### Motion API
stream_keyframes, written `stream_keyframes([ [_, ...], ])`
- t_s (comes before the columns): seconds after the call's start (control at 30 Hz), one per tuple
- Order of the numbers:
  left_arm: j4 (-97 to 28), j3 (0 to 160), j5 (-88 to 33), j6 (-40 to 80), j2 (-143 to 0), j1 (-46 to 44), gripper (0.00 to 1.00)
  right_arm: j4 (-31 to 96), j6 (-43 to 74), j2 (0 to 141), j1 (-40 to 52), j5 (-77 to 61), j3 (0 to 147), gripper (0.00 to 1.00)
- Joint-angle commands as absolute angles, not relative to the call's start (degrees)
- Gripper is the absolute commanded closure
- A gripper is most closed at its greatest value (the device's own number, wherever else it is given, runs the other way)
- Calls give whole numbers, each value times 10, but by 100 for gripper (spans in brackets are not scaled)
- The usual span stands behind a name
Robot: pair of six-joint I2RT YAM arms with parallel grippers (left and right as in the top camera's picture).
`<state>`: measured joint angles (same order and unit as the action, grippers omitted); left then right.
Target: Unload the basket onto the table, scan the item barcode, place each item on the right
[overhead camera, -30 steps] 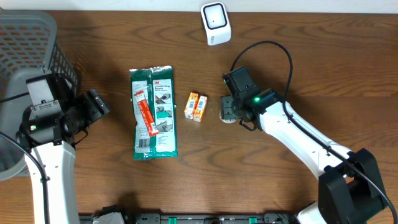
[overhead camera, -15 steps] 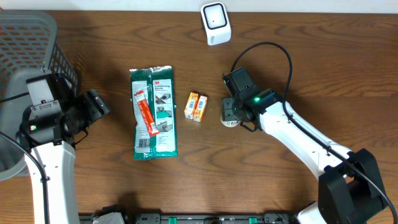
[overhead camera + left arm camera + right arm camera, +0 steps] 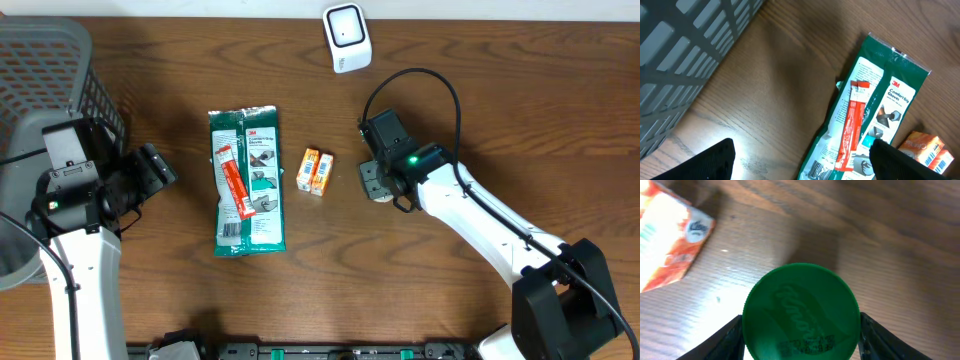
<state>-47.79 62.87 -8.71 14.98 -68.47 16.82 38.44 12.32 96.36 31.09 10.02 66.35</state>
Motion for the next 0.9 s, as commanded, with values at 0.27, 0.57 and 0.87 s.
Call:
stream_keyframes([
  [0.27,-479,636,-90,147,-686,169,14,366,107,956,304,121,665,53],
  [0.57,-479,636,-90,147,-686,169,14,349,107,957,304,117,665,53],
  [0.87,-479,636,-90,147,-686,169,14,351,109,962,304,105,665,52],
])
